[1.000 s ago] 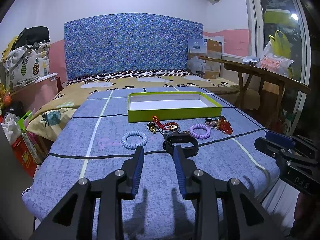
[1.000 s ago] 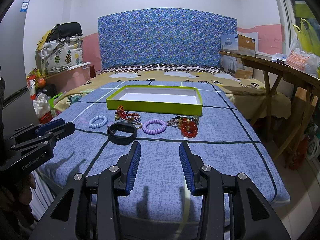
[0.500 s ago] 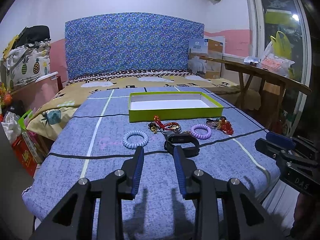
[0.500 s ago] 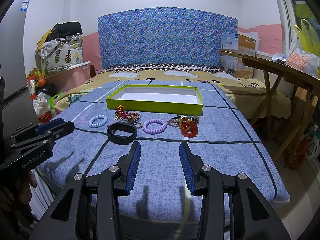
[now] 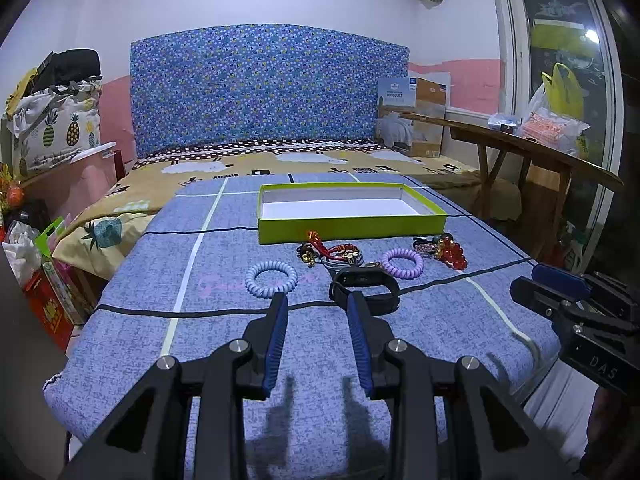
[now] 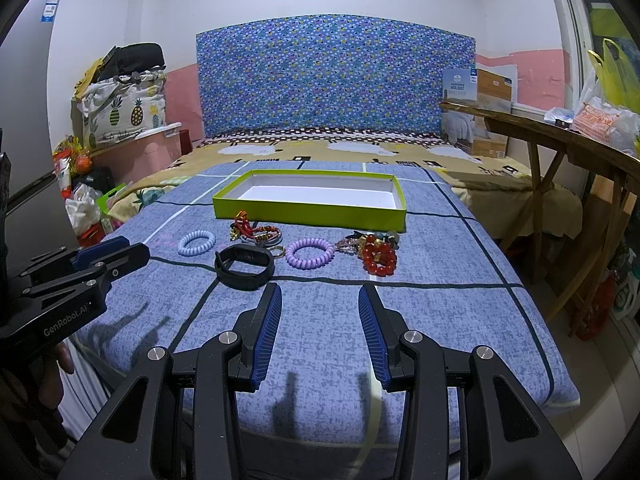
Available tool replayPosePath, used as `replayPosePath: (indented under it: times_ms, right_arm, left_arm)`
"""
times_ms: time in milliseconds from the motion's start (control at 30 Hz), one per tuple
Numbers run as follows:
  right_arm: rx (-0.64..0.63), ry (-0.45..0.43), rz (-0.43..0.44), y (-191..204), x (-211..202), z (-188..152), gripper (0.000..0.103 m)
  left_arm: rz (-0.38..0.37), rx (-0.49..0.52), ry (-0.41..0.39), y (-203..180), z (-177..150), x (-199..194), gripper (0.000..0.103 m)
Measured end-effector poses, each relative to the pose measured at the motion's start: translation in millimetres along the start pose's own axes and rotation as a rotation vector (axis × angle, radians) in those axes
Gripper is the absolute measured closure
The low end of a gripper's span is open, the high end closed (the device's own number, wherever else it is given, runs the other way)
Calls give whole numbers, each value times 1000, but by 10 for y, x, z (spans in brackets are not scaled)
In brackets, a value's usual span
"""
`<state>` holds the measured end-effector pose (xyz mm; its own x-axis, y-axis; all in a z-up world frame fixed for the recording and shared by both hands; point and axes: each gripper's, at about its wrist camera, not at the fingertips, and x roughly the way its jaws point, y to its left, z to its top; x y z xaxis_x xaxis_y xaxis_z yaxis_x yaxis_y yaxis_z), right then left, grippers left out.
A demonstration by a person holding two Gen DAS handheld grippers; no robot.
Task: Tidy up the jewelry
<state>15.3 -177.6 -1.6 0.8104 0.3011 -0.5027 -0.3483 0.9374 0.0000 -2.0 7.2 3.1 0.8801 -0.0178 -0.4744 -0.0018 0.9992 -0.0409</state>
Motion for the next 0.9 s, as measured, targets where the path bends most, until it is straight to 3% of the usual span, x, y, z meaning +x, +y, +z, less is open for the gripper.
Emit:
replayPosePath:
  times_ms: [900]
  right_arm:
    - [-1, 2, -2, -6, 29, -3, 62]
  left_arm:
    - [15, -9, 11, 6, -19, 11, 71]
